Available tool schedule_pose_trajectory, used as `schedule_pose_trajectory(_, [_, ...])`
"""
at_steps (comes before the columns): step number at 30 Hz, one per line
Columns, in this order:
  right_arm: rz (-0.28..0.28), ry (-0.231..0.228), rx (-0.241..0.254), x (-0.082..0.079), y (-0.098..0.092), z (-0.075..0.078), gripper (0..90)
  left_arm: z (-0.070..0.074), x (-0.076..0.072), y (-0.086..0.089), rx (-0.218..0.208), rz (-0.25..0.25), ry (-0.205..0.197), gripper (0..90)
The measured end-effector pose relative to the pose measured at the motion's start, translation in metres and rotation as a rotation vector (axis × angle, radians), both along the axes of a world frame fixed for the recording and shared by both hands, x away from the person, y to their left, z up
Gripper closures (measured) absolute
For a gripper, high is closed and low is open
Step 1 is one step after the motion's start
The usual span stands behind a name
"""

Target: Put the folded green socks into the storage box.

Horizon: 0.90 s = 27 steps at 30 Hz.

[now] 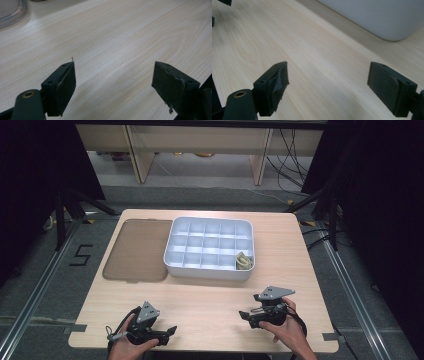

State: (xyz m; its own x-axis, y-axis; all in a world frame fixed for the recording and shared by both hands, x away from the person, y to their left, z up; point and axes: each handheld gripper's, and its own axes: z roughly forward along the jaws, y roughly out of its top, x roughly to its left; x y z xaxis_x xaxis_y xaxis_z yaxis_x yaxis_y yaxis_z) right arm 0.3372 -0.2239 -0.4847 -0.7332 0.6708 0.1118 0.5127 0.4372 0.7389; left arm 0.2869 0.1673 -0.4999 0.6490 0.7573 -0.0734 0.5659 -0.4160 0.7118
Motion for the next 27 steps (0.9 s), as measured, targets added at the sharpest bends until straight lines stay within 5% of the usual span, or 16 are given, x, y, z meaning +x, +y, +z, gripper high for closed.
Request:
schedule_pose_trajectory(6, [-0.004,0.014,-0.006,-0.01,-0.001,-0.005,16.5,0.001,0.0,0.002,0.025,-0.012,0.009,18.8])
schedule_pose_trajectory(8, [-0.003,0.009,-0.01,-0.013,-0.001,-0.008,16.4,-0.002,-0.001,-0.003,-0.036,0.028,-0.007,18.8])
schedule_pose_trajectory(14, [0.007,-0.008,-0.011,-0.021,-0.002,-0.012,16.4,-0.001,-0.001,-0.003,-0.026,0.023,0.004,18.8])
schedule_pose_trajectory(15, [0.001,-0.008,-0.016,-0.022,-0.003,-0.012,16.4,0.0,-0.001,-0.001,0.001,0.002,0.0,18.8])
schedule_pose_trajectory(27, [-0.003,-0.005,-0.014,-0.028,-0.006,-0.016,16.4,-0.002,0.0,-0.001,-0.004,-0.002,-0.01,18.7])
